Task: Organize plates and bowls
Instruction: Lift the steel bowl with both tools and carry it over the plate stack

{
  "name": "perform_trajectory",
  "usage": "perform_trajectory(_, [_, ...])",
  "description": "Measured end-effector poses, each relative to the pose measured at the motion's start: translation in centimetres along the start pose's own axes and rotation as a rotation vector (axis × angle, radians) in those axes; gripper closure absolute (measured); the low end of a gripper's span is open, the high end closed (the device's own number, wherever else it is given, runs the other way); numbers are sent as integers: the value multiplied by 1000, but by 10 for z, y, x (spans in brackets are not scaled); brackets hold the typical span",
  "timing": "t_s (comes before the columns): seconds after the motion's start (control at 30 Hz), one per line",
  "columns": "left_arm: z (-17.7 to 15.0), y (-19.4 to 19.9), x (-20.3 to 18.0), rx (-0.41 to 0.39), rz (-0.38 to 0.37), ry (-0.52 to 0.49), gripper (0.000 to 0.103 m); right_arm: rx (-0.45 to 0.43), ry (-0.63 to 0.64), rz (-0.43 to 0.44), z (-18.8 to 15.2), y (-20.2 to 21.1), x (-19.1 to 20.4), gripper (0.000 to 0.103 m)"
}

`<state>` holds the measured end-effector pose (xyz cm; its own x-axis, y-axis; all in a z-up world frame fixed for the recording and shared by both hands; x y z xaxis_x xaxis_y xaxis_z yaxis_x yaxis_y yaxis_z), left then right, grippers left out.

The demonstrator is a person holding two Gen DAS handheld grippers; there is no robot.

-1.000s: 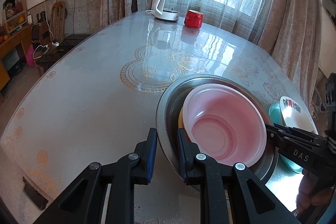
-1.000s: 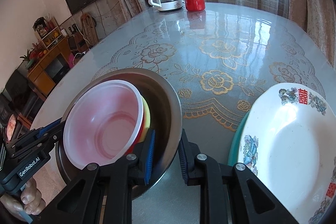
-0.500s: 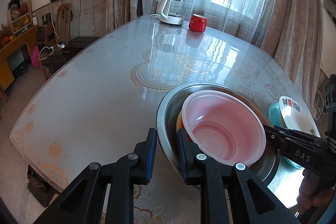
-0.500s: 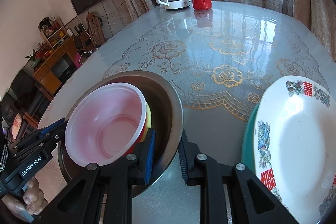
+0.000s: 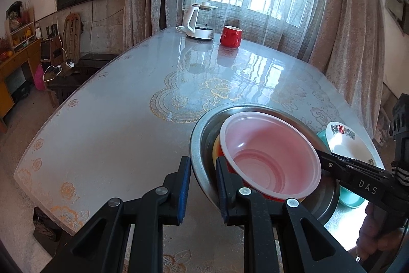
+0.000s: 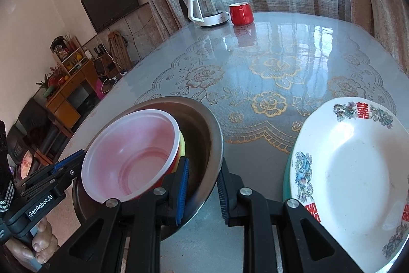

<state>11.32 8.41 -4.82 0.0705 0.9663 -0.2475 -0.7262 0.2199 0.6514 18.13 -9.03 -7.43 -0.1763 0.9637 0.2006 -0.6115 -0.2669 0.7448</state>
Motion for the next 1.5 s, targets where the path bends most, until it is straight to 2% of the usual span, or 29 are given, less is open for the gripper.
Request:
perform_trajectory(0.4, [20, -5, -50, -10, -62, -98, 84, -79, -75, -22, 12, 38, -37, 80])
perform_trajectory(0.57, [31, -11, -88, -21, -118, -159, 83, -123, -126, -66, 17, 59, -68, 80])
perform_trajectory(0.9, [35, -40, -152, 29, -219, -200, 83, -171, -222, -166, 13, 90, -132, 80])
perform_trajectory(1.17, [28, -64, -197, 77, -260, -255, 83, -169, -287, -253, 2, 99, -180, 80])
perform_trajectory(1.5, [14, -89, -218, 131, -264, -285, 83, -148, -338, -279, -8, 94, -208, 80])
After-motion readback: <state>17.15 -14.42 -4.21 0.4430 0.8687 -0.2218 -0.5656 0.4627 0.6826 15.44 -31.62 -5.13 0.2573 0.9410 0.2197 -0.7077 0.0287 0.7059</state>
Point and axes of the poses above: each gripper's, at about its wrist camera, not at the fingertips, and y roughly against the way its jaws point, x to its left, z to its top, the point moved 9 cm from there along -y, roughly the way its jaws point, and after that the axes turned 8 degrees about -z, right-handed, at the moved point
